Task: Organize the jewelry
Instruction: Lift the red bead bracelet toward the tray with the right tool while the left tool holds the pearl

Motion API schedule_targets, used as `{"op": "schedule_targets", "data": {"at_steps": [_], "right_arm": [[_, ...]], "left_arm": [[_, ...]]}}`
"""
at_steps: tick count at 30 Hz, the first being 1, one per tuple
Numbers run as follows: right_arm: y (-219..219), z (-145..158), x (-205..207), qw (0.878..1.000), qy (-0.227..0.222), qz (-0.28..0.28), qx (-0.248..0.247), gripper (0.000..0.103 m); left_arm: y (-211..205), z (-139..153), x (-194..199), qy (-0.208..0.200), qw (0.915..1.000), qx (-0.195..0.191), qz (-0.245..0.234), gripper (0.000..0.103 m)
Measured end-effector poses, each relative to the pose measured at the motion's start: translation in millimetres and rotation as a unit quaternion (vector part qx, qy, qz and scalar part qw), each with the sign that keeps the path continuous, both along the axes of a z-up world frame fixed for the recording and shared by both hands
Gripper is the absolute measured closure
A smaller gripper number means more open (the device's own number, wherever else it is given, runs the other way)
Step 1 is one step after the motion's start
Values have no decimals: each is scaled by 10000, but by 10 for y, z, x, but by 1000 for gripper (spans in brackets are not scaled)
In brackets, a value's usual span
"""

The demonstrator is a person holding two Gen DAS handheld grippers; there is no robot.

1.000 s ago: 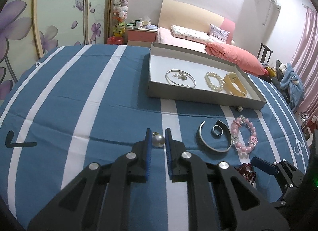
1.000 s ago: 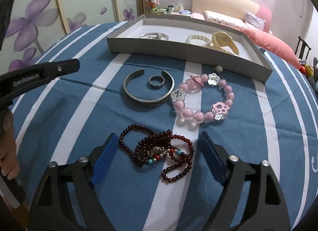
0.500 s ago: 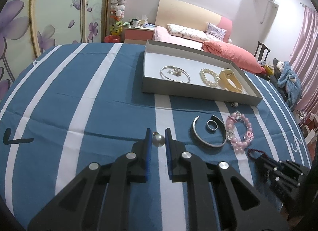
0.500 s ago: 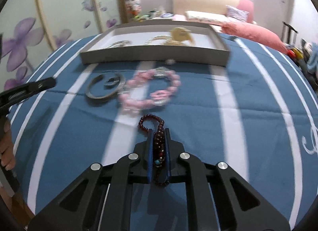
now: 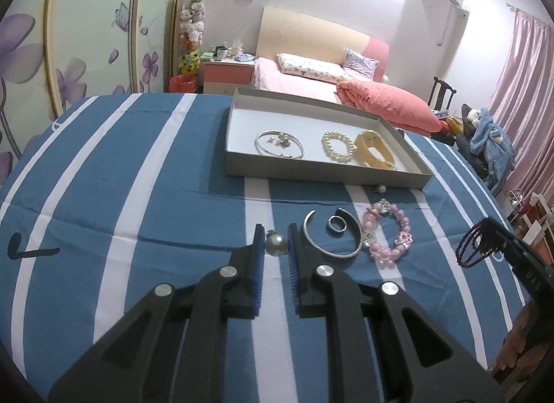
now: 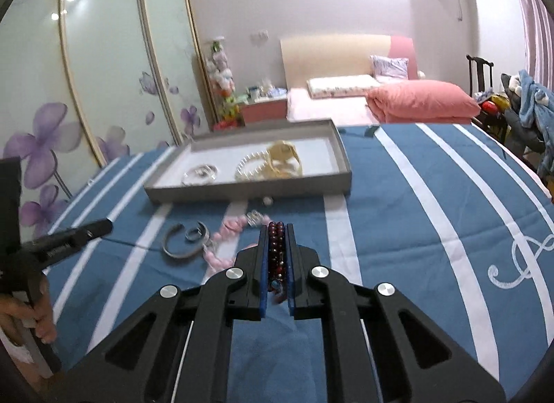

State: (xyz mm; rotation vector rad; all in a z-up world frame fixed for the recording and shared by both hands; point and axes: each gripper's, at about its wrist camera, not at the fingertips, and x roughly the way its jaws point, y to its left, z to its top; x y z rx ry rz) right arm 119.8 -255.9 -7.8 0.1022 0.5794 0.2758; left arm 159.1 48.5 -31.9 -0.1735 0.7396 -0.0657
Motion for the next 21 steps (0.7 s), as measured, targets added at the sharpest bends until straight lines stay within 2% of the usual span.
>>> {"op": "schedule_targets", "data": {"at_steps": [12, 21], "right_arm": [[59, 170, -52, 9991, -368, 135, 142, 94], [48, 288, -57, 9979, -607, 98, 220, 94]], "left_arm": [[-74, 119, -66, -202, 9997, -20, -98, 89], [-108, 248, -166, -509, 9987, 30, -84, 89]]}}
